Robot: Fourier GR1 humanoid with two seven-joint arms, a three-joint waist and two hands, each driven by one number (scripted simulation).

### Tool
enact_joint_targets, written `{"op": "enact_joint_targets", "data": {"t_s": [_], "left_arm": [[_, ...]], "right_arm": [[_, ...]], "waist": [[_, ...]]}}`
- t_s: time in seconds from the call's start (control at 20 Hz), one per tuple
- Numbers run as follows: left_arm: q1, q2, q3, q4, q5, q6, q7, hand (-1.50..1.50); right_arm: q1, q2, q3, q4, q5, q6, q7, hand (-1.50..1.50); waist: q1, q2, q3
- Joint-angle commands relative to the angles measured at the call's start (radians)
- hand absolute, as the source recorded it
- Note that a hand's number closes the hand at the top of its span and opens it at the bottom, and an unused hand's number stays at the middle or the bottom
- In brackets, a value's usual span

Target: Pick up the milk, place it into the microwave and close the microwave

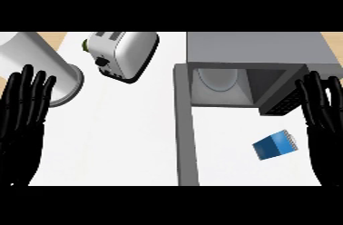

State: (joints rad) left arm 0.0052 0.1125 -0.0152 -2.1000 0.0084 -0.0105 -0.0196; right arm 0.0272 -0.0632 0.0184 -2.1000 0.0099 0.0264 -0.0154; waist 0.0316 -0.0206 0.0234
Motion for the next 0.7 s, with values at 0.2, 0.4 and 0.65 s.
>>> {"op": "enact_joint_targets", "data": {"t_s": [0.2,0.4,0.65], "left_arm": [[0.09,-0.026,-0.009,-0.043,0.007,0.001,0.027,-1.5],[0.116,-0.109,0.023,0.022,0.183,0.041,0.072,-1.5],[0.262,-0.111,-0.033,-0.047,0.218,0.019,0.013,-1.5]], "right_arm": [[0.091,-0.152,-0.189,-0.09,-0.261,0.2,-0.002,-1.5],[0.223,-0.177,-0.134,-0.149,-0.36,0.277,0.115,-1.5],[0.317,-0.178,-0.231,-0.111,-0.416,0.364,0.038,-1.5]], "waist": [[-0.034,0.019,-0.023],[-0.043,0.017,-0.024],[-0.034,0.018,-0.023]]}}
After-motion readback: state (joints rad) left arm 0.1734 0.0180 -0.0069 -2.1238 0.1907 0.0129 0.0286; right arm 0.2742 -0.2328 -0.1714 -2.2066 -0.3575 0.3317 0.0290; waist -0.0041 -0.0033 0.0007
